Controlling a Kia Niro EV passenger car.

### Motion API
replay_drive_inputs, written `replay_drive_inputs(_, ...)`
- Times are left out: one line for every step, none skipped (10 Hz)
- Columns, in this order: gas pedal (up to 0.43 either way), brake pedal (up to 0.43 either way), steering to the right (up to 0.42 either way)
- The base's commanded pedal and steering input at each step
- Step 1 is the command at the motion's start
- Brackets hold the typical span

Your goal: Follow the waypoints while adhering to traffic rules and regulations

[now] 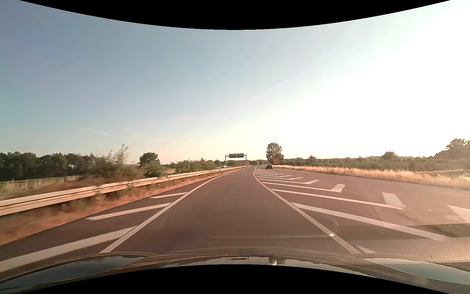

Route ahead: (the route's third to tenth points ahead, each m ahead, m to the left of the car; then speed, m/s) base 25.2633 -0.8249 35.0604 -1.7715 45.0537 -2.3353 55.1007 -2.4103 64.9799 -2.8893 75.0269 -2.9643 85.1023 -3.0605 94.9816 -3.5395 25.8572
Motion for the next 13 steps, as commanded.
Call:
replay_drive_inputs(0.228, 0.0, 0.001)
replay_drive_inputs(0.228, 0.0, 0.002)
replay_drive_inputs(0.228, 0.0, 0.003)
replay_drive_inputs(0.228, 0.0, 0.003)
replay_drive_inputs(0.228, 0.0, 0.004)
replay_drive_inputs(0.228, 0.0, 0.005)
replay_drive_inputs(0.228, 0.0, 0.005)
replay_drive_inputs(0.228, 0.0, 0.006)
replay_drive_inputs(0.228, 0.0, 0.006)
replay_drive_inputs(0.228, 0.0, 0.006)
replay_drive_inputs(0.228, 0.0, 0.006)
replay_drive_inputs(0.228, 0.0, 0.006)
replay_drive_inputs(0.228, 0.0, 0.006)
